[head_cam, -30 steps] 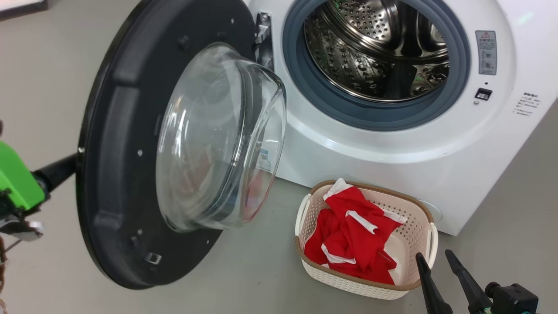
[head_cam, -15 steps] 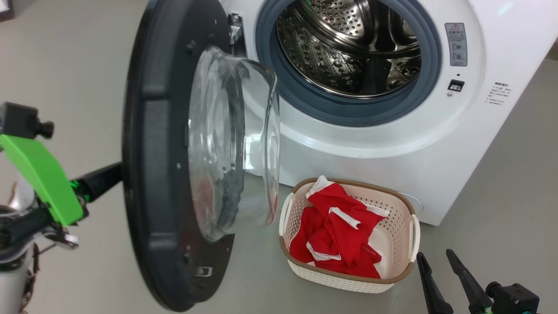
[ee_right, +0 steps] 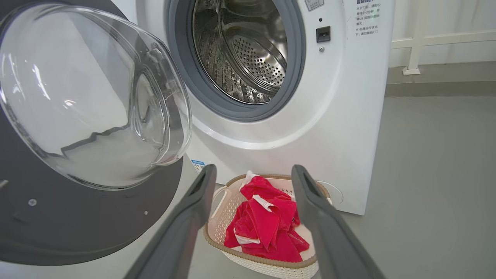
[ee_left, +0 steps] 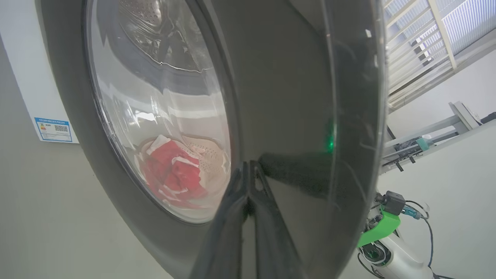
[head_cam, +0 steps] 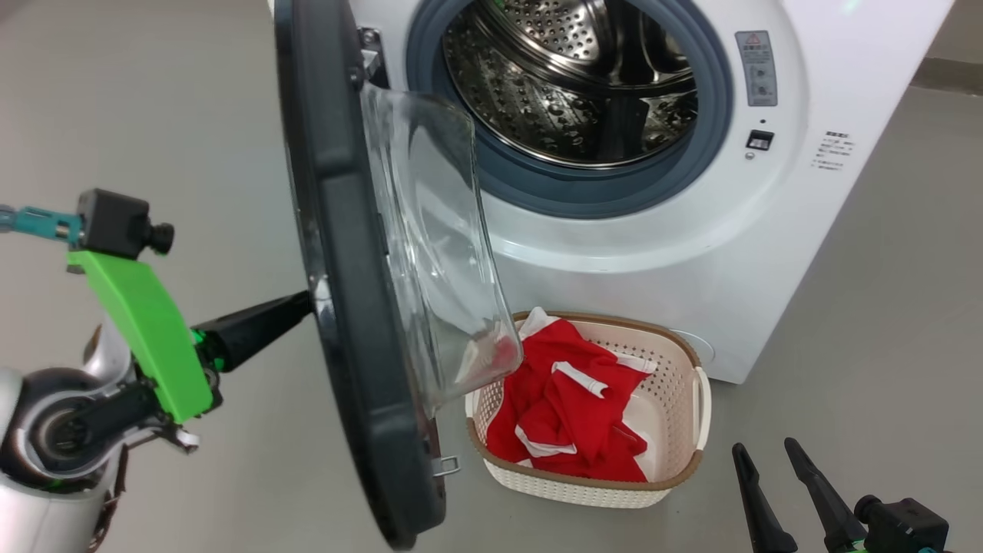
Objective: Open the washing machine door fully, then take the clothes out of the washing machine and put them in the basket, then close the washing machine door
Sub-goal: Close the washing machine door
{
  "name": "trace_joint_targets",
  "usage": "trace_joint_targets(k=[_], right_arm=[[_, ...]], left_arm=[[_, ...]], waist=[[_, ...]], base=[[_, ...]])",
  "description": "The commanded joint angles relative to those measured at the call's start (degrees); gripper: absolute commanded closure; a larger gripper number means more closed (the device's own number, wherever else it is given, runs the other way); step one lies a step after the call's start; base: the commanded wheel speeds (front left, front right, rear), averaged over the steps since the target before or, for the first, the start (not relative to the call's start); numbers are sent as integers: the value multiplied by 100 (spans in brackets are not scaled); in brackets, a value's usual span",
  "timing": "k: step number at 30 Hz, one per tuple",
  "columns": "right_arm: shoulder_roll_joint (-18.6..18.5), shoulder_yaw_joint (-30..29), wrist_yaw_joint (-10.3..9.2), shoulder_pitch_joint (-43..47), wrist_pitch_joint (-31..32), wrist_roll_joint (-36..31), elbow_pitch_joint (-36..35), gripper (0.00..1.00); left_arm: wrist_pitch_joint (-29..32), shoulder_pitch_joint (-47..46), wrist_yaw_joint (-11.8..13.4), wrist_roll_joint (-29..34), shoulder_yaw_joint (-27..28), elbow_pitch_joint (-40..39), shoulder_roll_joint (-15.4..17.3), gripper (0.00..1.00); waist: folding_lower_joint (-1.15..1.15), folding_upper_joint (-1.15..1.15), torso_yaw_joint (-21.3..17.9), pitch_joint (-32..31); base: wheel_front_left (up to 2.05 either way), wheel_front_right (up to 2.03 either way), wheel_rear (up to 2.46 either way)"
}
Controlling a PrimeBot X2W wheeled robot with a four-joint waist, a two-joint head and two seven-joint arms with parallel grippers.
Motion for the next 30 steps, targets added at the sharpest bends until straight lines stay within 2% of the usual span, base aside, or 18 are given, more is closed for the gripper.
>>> trace_joint_targets(k=[1, 10, 18, 22, 30], right_arm=[[-67, 140, 43, -191, -37, -66, -137, 0], [-62, 91, 43, -282, -37, -60, -160, 0], [-56, 61, 43, -358, -37, -46, -183, 0], [-54, 36, 43, -382, -37, -52, -189, 0], [-43, -12, 43, -364, -37, -60, -177, 0]], left_arm=[[-60, -177, -40, -53, 131, -237, 106, 100], [-530, -495, -41, -14, -254, -248, -65, 100], [-1217, -842, -41, 66, -562, -69, -207, 100], [-1481, -972, -41, 46, -729, 43, -219, 100], [-1884, -935, -41, -89, -985, 223, -28, 100]], waist=[[0, 0, -103, 20], [0, 0, -510, 183], [0, 0, -843, 328], [0, 0, -901, 381], [0, 0, -810, 338]], base=[[0, 0, 0], [0, 0, 0], [0, 0, 0], [0, 0, 0], [0, 0, 0]])
